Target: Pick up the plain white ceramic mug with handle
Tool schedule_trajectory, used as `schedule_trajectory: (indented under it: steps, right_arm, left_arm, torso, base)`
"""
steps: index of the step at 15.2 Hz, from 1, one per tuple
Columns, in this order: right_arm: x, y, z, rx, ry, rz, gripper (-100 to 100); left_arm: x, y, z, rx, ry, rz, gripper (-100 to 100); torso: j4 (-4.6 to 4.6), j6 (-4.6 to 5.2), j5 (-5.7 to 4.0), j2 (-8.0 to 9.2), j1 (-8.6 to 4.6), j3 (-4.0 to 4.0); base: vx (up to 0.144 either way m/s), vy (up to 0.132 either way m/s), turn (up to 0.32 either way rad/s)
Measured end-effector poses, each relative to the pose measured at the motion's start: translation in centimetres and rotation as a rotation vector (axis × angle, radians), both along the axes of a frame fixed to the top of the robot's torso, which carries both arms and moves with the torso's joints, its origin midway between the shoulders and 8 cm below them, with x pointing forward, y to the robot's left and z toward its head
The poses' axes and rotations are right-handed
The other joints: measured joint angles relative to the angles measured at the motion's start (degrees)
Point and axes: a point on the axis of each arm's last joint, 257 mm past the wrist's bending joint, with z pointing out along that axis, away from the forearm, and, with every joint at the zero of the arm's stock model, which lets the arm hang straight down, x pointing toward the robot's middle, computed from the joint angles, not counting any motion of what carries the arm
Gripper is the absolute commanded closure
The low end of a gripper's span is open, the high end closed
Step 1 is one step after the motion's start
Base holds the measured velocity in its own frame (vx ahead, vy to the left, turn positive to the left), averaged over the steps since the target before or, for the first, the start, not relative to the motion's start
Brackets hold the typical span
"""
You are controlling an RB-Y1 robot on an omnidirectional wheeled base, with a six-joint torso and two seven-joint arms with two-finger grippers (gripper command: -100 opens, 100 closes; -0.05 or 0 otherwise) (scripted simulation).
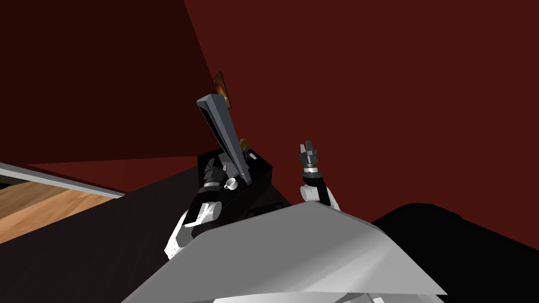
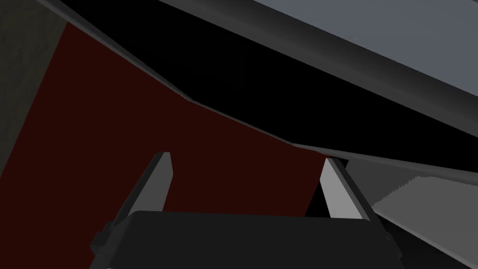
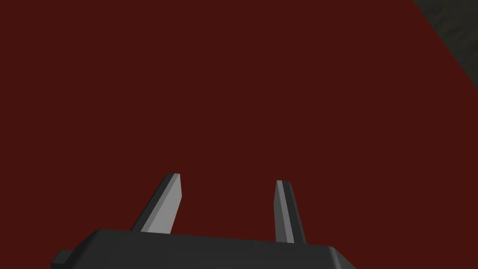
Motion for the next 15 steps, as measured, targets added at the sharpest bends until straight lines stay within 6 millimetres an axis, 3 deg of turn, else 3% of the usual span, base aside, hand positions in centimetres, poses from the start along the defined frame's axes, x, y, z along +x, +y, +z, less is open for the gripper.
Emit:
schedule_trajectory:
  steps: [7,15]
  right_arm:
    - [0.0,0.0,0.0,0.000,0.000,0.000,0]
    - [0.0,0.0,0.0,0.000,0.000,0.000,0]
  left_arm:
    - [2.4,2.0,-6.4,-0.099,0.193,0.008,-100]
    - [3.2,5.1,-13.6,-0.226,0.407,0.057,-100]
  torso:
    - [-0.01,0.00,0.00,-0.03,-0.01,-0.02]
    - [-0.01,-0.02,0.00,-0.01,-0.01,-0.01]
  base:
    - [0.019,-0.007,-0.057]
    - [0.018,-0.005,-0.056]
